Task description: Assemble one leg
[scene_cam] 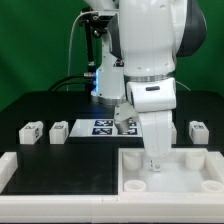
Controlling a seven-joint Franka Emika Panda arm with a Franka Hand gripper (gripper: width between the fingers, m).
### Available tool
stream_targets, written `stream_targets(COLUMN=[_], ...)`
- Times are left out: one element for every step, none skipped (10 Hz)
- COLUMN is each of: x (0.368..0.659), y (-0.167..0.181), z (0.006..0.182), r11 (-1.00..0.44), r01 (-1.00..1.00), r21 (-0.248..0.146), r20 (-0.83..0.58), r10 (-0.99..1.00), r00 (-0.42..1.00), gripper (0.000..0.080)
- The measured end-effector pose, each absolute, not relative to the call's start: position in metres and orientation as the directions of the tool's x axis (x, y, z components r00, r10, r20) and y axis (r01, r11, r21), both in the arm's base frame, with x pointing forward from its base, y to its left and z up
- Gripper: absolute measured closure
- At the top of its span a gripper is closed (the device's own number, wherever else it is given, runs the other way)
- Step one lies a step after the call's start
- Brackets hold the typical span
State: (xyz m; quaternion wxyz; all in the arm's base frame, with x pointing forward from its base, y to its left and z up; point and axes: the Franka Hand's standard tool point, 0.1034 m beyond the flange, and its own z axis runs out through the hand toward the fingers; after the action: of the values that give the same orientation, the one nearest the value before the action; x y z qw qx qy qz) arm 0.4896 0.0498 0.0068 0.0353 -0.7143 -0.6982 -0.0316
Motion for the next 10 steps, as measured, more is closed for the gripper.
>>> stream_targets(x=[0.489, 0.487, 0.482, 0.476, 0.471, 0.466, 0.460, 0.456, 0.454, 0.454], y=[0.050, 0.049, 0.051, 0.057, 0.066, 0.080, 0.095, 0.107, 0.116, 0.113], z=[0.010, 0.023, 0.039, 0.053, 0.062, 0.069, 0.075, 0.075, 0.075, 0.074], r11=[-0.039, -0.068, -0.121, -0.181, -0.251, -0.381, -0.481, -0.603, -0.689, -0.769], r01=[0.999, 0.998, 0.992, 0.983, 0.967, 0.924, 0.876, 0.797, 0.725, 0.640], r21=[-0.004, 0.008, 0.022, 0.033, 0.035, 0.031, 0.026, 0.012, -0.001, -0.018], r20=[0.093, 0.085, 0.078, 0.073, 0.074, 0.080, 0.085, 0.090, 0.091, 0.093], r10=[0.995, 0.994, 0.990, 0.981, 0.966, 0.922, 0.874, 0.795, 0.722, 0.636], r00=[0.039, 0.067, 0.119, 0.178, 0.248, 0.378, 0.478, 0.600, 0.686, 0.766], gripper=[0.0150, 0.0150, 0.0150, 0.0150, 0.0150, 0.0150, 0.0150, 0.0150, 0.0150, 0.0150])
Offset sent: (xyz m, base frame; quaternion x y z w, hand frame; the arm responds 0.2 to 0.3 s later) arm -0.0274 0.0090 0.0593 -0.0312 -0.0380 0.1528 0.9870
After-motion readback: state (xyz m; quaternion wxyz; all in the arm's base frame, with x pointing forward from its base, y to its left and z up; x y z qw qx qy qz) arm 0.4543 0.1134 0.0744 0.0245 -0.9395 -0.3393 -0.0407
